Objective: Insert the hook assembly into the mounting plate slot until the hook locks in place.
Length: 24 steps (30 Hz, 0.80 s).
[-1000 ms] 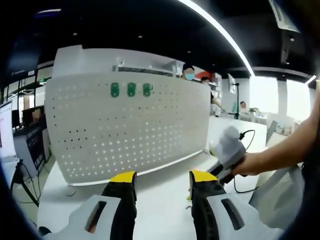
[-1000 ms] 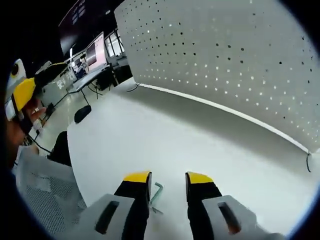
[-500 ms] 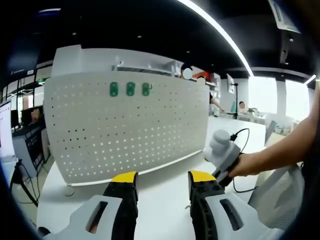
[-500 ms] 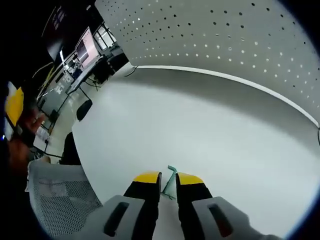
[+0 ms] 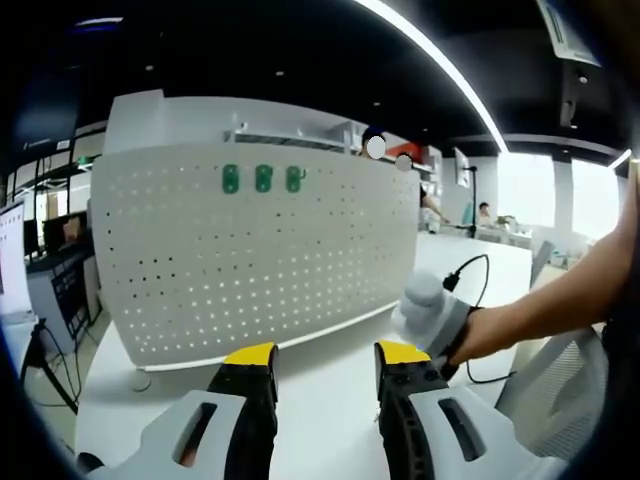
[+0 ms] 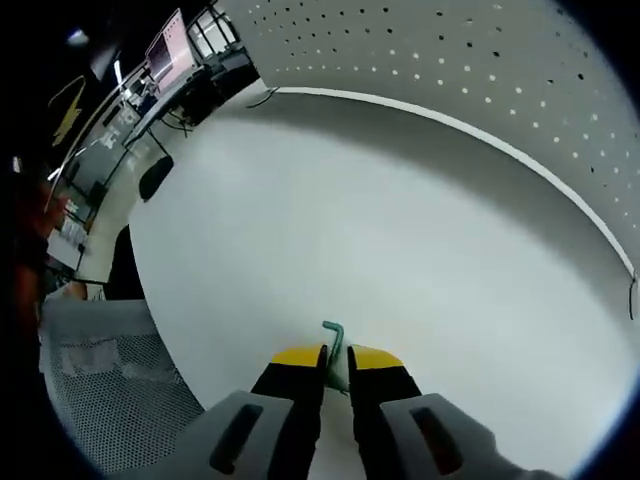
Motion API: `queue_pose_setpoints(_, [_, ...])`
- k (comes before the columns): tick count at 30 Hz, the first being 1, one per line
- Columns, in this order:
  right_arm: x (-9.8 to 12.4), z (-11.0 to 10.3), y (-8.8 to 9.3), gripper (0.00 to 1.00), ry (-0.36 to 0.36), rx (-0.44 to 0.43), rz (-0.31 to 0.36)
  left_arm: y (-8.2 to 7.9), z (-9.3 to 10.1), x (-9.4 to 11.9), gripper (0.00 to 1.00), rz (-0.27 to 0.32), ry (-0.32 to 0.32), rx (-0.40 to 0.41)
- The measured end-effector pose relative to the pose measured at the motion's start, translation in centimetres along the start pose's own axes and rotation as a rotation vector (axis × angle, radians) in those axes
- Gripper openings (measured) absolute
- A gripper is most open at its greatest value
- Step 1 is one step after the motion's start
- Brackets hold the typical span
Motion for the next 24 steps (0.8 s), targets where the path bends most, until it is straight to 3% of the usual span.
queue_pose_setpoints(3, [0.0, -0.1, -0.2, 0.07, 0.009, 0.036, -0.001, 0.0, 0.0, 0.0, 0.39, 0.0, 0.0, 0.001])
queue_pose_setpoints(7, [0.0, 0.1, 0.1, 0.03, 0.033, 0.157, -0.04, 0.0, 0.2, 0.0, 0.39, -0.001, 0.002, -0.001])
queue_pose_setpoints(13, [0.0, -0.1, 0.1, 0.03, 0.029, 0.215, -0.021, -0.1, 0.2, 0.1, 0.39, 0.004, 0.003, -0.003])
queue_pose_setpoints(24, [1.4, 0.7, -0.4, 0.02, 0.03, 0.125, 0.103, 0.3, 0.4, 0.1, 0.39, -0.006, 0.01, -0.002])
Point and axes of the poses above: the point that each gripper's makers call its tool centre point, and the gripper's own axes: x roughly backward along the fingers, z roughly to its right, y roughly out of its underside, the point moved 3 cm from there along x, roughly backward along the fingers, and after that the axes turned 9 degrees about z, right-handed, at the moved point
